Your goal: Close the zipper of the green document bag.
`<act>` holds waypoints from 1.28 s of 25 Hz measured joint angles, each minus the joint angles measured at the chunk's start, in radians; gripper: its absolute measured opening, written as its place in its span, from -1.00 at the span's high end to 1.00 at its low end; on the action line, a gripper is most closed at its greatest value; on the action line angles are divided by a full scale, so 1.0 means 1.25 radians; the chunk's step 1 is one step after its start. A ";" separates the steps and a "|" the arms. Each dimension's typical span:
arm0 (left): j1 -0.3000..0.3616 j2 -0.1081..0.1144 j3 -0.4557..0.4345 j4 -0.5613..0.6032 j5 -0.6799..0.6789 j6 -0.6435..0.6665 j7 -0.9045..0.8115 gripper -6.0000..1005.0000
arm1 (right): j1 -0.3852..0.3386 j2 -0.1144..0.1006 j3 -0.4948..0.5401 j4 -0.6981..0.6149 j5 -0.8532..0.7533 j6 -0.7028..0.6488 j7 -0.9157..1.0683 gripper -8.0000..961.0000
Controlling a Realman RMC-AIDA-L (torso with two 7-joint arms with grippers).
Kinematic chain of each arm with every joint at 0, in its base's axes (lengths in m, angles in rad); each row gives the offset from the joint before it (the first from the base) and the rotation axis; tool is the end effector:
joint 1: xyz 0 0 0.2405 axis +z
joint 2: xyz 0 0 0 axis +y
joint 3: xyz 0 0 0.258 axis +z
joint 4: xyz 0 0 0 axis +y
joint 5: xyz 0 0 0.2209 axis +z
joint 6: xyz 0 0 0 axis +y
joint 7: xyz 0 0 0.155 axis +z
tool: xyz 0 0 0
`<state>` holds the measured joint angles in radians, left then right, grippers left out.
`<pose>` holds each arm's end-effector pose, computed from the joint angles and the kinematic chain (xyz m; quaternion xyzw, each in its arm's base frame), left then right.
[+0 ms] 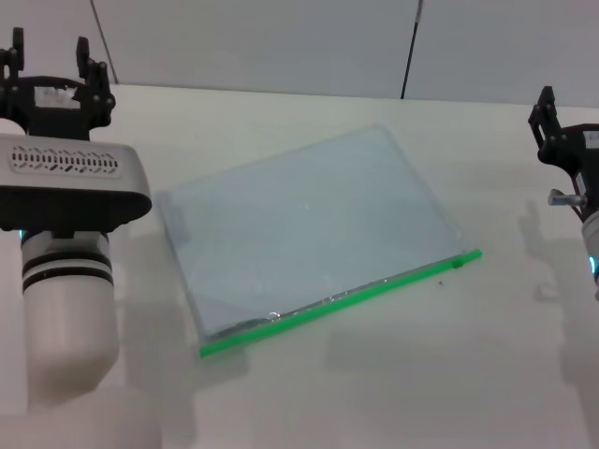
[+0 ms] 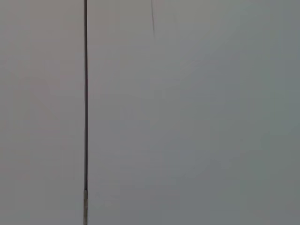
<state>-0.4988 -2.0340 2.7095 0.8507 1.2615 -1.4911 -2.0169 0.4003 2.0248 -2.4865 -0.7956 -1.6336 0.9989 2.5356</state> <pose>-0.2312 0.3470 -0.0214 -0.5606 -0.1164 -0.1306 0.8094 0.2524 0.3666 -0.0516 -0.6570 0.2536 0.2601 0.6606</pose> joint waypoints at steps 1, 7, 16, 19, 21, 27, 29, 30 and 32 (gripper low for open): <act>0.000 0.000 0.002 0.000 0.000 0.000 0.000 -0.23 | 0.000 0.000 0.000 0.000 0.000 0.000 0.000 -0.52; -0.006 0.000 0.015 0.001 -0.008 0.006 0.000 -0.23 | 0.001 0.000 0.000 0.000 0.000 -0.001 0.000 -0.52; -0.004 0.000 0.023 0.001 -0.008 0.042 -0.014 -0.23 | 0.004 0.000 0.000 -0.001 0.000 -0.004 0.000 -0.52; -0.004 0.000 0.027 0.001 -0.008 0.050 -0.020 -0.23 | 0.005 0.000 0.000 -0.001 0.000 -0.004 0.000 -0.52; -0.004 0.000 0.027 0.002 -0.008 0.053 -0.022 -0.23 | 0.006 0.000 0.000 0.000 0.000 -0.004 -0.001 -0.52; -0.004 -0.001 0.027 0.002 -0.008 0.064 -0.025 -0.23 | 0.007 0.000 0.000 0.000 0.000 -0.004 -0.001 -0.52; -0.005 -0.001 0.027 0.002 -0.008 0.064 -0.025 -0.23 | 0.007 0.000 0.000 0.000 0.000 -0.004 -0.001 -0.52; -0.005 -0.001 0.029 0.002 -0.008 0.064 -0.025 -0.23 | 0.007 0.000 0.000 0.000 0.000 -0.004 -0.001 -0.52; -0.006 -0.001 0.033 0.002 -0.008 0.064 -0.025 -0.23 | 0.007 0.000 -0.001 0.000 0.000 -0.002 -0.001 -0.52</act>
<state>-0.5062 -2.0355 2.7509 0.8529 1.2517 -1.4112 -2.0478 0.4095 2.0248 -2.4875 -0.7961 -1.6336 0.9965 2.5341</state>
